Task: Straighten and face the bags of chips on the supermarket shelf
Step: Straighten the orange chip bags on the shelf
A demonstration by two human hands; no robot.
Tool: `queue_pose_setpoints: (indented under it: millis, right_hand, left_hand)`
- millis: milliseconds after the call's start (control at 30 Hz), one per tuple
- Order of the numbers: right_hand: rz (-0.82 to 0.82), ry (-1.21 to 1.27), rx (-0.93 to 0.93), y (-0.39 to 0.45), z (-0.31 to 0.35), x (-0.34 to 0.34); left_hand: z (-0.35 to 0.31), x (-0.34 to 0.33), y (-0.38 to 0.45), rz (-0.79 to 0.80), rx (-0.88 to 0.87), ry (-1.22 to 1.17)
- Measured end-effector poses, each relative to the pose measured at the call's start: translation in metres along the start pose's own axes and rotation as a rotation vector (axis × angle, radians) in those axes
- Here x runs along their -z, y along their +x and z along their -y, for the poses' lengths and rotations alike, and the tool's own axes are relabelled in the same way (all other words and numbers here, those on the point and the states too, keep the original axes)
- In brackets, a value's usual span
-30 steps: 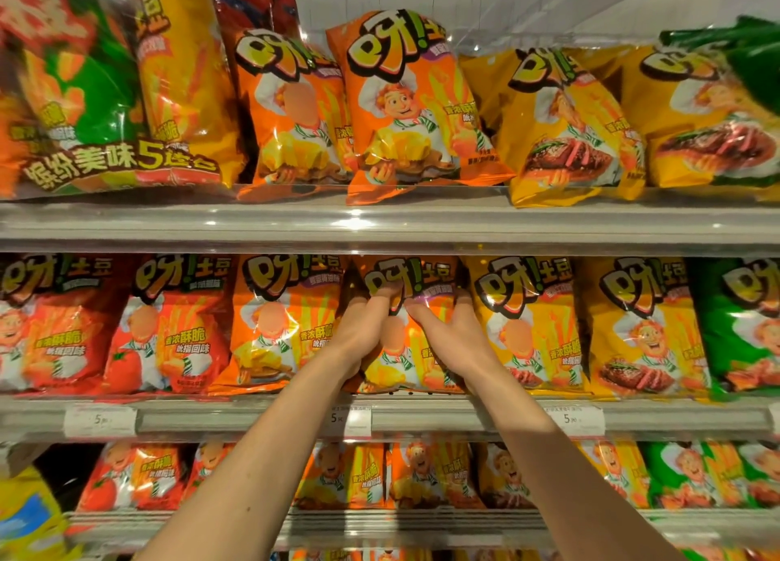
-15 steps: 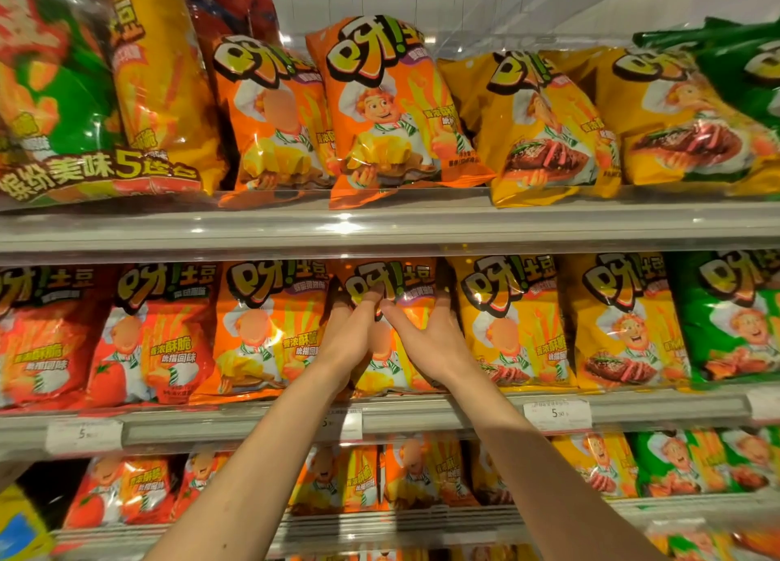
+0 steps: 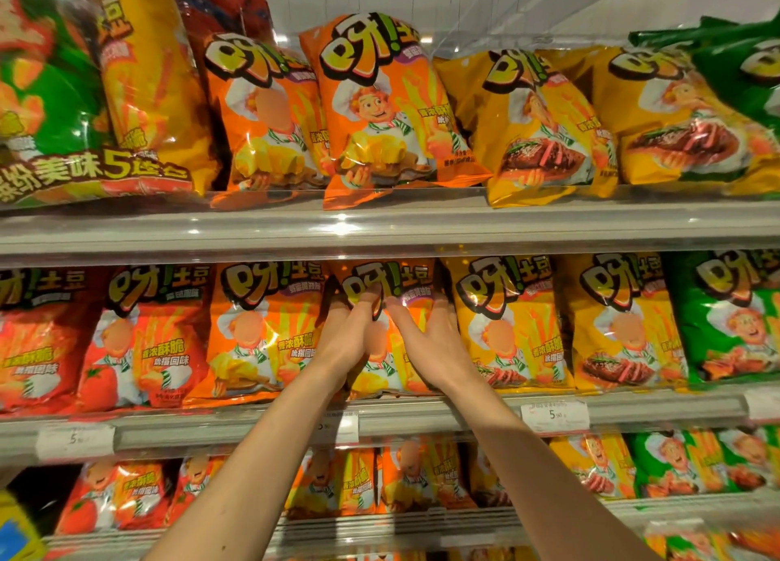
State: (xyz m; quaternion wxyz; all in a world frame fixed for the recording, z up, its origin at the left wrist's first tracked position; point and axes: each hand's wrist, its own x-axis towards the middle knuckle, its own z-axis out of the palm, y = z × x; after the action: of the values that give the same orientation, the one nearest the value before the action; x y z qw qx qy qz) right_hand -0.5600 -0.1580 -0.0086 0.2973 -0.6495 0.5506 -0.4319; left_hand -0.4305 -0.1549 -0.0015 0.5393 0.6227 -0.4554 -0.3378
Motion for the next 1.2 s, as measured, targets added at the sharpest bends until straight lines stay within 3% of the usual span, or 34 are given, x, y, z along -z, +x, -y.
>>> queue_pose_setpoints:
  millis: [300, 400, 500, 667, 800, 867, 1000, 1200]
  right_hand:
    - [-0.017, -0.012, -0.025, 0.004, -0.001, 0.015]
    - [-0.007, -0.033, -0.024, 0.004, 0.001, 0.017]
    - [-0.035, -0.052, 0.096, -0.005, -0.003, 0.014]
    - [-0.021, -0.412, 0.342, -0.012, -0.015, 0.009]
    - [0.049, -0.665, 0.383, -0.003, -0.024, 0.006]
    - [0.073, -0.634, 0.38, -0.008, -0.015, 0.01]
    - [0.04, -0.305, 0.276, -0.02, -0.004, 0.025]
    - [0.057, -0.197, 0.317, -0.053, -0.016, 0.04]
  left_hand:
    - [0.007, -0.008, -0.013, 0.066, -0.083, 0.102]
    - [0.011, -0.012, -0.014, 0.003, -0.144, 0.113]
    - [0.017, -0.008, -0.017, -0.08, -0.26, 0.146]
    - [0.014, -0.008, -0.015, -0.046, -0.384, 0.26]
    - [0.018, -0.011, -0.007, -0.042, -0.409, 0.308]
    - [0.019, -0.011, -0.003, -0.035, -0.367, 0.306]
    - [0.02, 0.0, -0.02, 0.011, -0.336, 0.227]
    - [0.031, 0.024, -0.062, 0.058, -0.413, 0.286]
